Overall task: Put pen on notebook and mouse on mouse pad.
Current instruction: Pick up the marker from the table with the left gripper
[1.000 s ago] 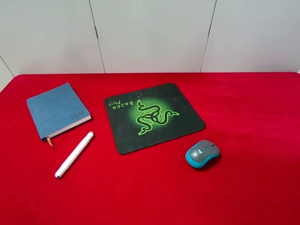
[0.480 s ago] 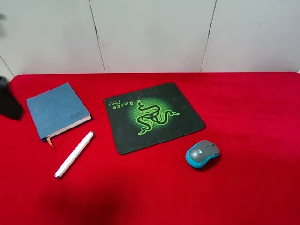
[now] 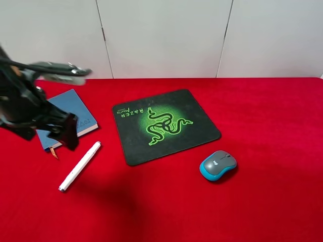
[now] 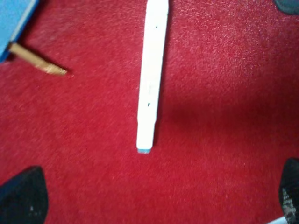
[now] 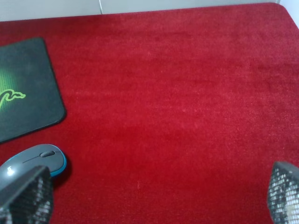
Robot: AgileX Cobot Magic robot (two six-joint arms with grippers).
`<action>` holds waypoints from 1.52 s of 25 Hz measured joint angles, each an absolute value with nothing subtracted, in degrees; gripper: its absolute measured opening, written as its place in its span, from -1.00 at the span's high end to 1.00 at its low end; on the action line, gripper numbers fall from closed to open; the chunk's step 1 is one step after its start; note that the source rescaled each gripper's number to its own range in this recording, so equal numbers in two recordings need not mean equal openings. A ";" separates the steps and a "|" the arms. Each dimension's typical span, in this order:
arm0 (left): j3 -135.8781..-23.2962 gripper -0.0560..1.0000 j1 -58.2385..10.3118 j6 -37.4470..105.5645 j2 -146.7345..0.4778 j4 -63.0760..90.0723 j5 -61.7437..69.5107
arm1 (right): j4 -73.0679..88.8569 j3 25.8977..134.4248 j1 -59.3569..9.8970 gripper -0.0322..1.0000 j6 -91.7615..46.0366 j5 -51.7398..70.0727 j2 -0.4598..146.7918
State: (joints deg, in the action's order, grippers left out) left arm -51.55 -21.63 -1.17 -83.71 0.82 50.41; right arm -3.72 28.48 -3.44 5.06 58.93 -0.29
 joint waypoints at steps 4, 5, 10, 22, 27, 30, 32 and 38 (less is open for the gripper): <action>-51.55 -0.97 -23.05 -1.28 -89.15 1.08 46.86 | -3.72 28.48 -3.44 -1.00 5.06 58.93 -0.29; -51.55 -0.96 -23.12 -1.30 -90.58 1.31 46.17 | -3.72 28.48 -3.44 -1.00 5.06 58.93 -0.29; -51.55 -0.96 -23.17 -1.39 -96.56 1.95 43.62 | -3.72 28.48 -3.44 -1.00 5.06 58.93 -0.29; -51.61 -0.96 -23.18 1.65 -107.22 2.38 36.26 | -3.72 28.48 -3.44 -1.00 5.06 58.93 -0.29; -51.61 -0.93 -23.18 1.97 -108.23 2.48 34.07 | -3.72 28.48 -3.44 -1.00 5.06 58.93 -0.29; -51.61 -0.82 -23.18 1.97 -108.35 2.48 33.85 | -3.72 28.48 -3.44 -1.00 5.06 58.93 -0.29; -51.61 -0.71 -23.18 1.97 -108.42 2.48 33.85 | -3.72 28.48 -3.44 -1.00 5.06 58.93 -0.29; -51.61 -0.36 -23.18 1.97 -108.42 2.48 33.85 | -3.72 28.48 -3.44 -1.00 5.06 58.93 -0.29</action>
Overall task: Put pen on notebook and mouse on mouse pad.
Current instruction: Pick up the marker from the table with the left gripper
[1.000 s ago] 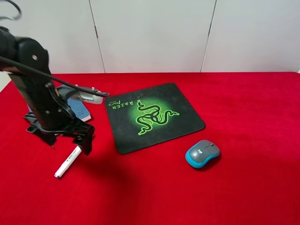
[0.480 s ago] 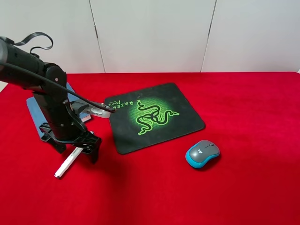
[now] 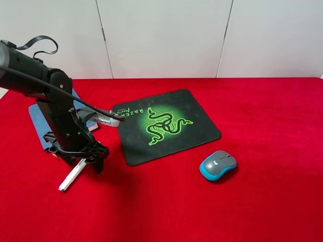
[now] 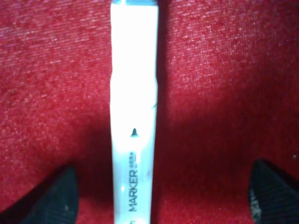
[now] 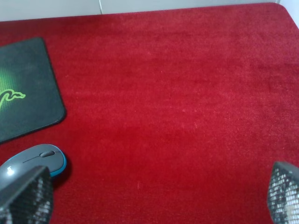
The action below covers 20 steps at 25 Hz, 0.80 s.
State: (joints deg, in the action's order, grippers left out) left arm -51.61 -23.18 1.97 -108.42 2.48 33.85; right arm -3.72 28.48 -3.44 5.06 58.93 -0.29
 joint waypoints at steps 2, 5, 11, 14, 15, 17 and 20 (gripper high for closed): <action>-51.61 -0.26 -23.18 1.97 -108.42 2.48 33.85 | -3.72 28.48 -3.44 -1.00 5.06 58.93 -0.29; -51.61 -0.05 -23.18 1.97 -108.42 2.48 33.90 | -3.72 28.48 -3.44 -1.00 5.06 58.93 -0.29; -51.61 0.50 -23.18 1.97 -108.42 2.48 34.13 | -3.72 28.48 -3.44 -1.00 5.06 58.93 -0.29; -51.61 0.79 -23.18 1.97 -108.42 2.48 34.13 | -3.72 28.48 -3.44 -1.00 5.06 58.93 -0.29; -51.61 0.89 -23.18 1.97 -108.42 2.48 34.13 | -3.72 28.48 -3.44 -1.00 5.06 58.93 -0.29; -51.61 0.89 -23.18 1.97 -108.42 2.48 34.15 | -3.72 28.48 -3.44 -1.00 5.06 58.93 -0.29; -51.61 0.89 -23.18 1.97 -108.42 2.48 34.15 | -3.72 28.48 -3.44 -1.00 5.06 58.93 -0.29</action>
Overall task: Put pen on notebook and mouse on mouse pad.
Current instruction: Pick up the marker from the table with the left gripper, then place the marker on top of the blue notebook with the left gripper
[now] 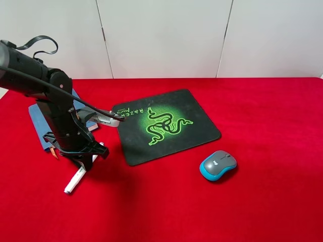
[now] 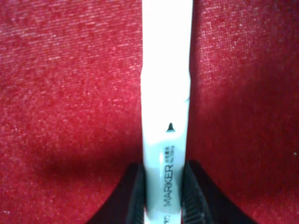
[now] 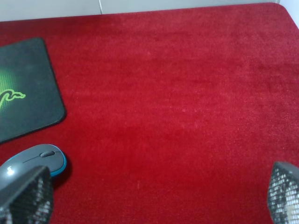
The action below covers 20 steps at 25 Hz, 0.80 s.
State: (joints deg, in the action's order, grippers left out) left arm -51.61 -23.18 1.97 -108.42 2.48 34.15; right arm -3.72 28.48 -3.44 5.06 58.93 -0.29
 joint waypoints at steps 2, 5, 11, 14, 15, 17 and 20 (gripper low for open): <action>-51.61 0.89 -23.18 1.97 -108.42 2.48 34.20 | -3.72 28.48 -3.44 -1.00 5.06 58.93 -0.29; -51.68 0.89 -23.18 1.97 -107.51 2.48 34.99 | -3.72 28.48 -3.44 -1.00 5.06 58.93 -0.29; -52.33 0.89 -23.18 1.97 -100.96 2.48 39.69 | -3.72 28.48 -3.44 -1.00 5.06 58.93 -0.29; -52.33 0.89 -23.18 1.97 -97.54 2.48 42.17 | -3.72 28.48 -3.44 -1.00 5.06 58.93 -0.29; -52.33 0.89 -23.18 1.91 -96.49 2.48 43.07 | -3.72 28.48 -3.44 -1.00 5.06 58.93 -0.29; -52.33 0.89 -23.18 1.91 -94.81 2.48 44.35 | -3.72 28.48 -3.44 -1.00 5.06 58.93 -0.29; -52.87 0.89 -22.58 1.91 -93.28 2.05 46.47 | -3.72 28.48 -3.44 -1.00 5.06 58.93 -0.29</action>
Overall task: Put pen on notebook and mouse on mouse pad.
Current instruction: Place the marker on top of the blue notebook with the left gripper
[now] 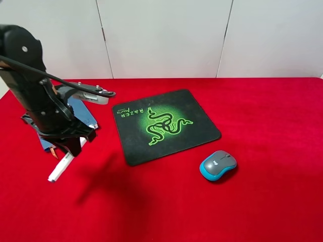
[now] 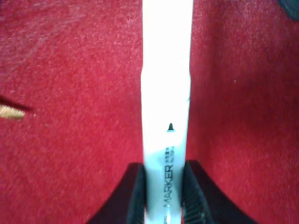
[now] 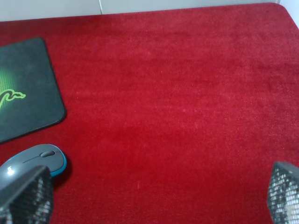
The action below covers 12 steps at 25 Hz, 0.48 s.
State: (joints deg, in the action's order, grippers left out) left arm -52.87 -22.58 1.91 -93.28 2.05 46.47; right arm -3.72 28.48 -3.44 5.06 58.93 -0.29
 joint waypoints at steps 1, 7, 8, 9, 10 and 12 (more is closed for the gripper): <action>-53.42 0.89 -21.94 1.91 -93.05 1.98 47.55 | -3.72 28.48 -3.44 -1.00 5.06 58.93 -0.29; -58.18 0.89 -14.50 1.95 -93.06 1.25 49.95 | -3.72 28.48 -3.44 -1.00 5.06 58.93 -0.29; -59.03 0.89 -13.08 1.95 -93.06 1.25 49.88 | -3.72 28.48 -3.44 -1.00 5.06 58.93 -0.29; -59.85 0.89 -11.72 1.95 -93.14 1.25 49.74 | -3.72 28.48 -3.44 -1.00 5.06 58.93 -0.29; -60.68 0.89 -10.62 1.95 -93.38 1.25 49.69 | -3.72 28.48 -3.44 -1.00 5.06 58.93 -0.29; -62.41 0.89 -8.23 1.95 -94.96 1.25 49.61 | -3.72 28.48 -3.44 -1.00 5.06 58.93 -0.29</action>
State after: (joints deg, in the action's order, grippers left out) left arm -62.41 -8.23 1.95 -94.96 1.25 49.61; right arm -3.72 28.48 -3.44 5.06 58.93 -0.29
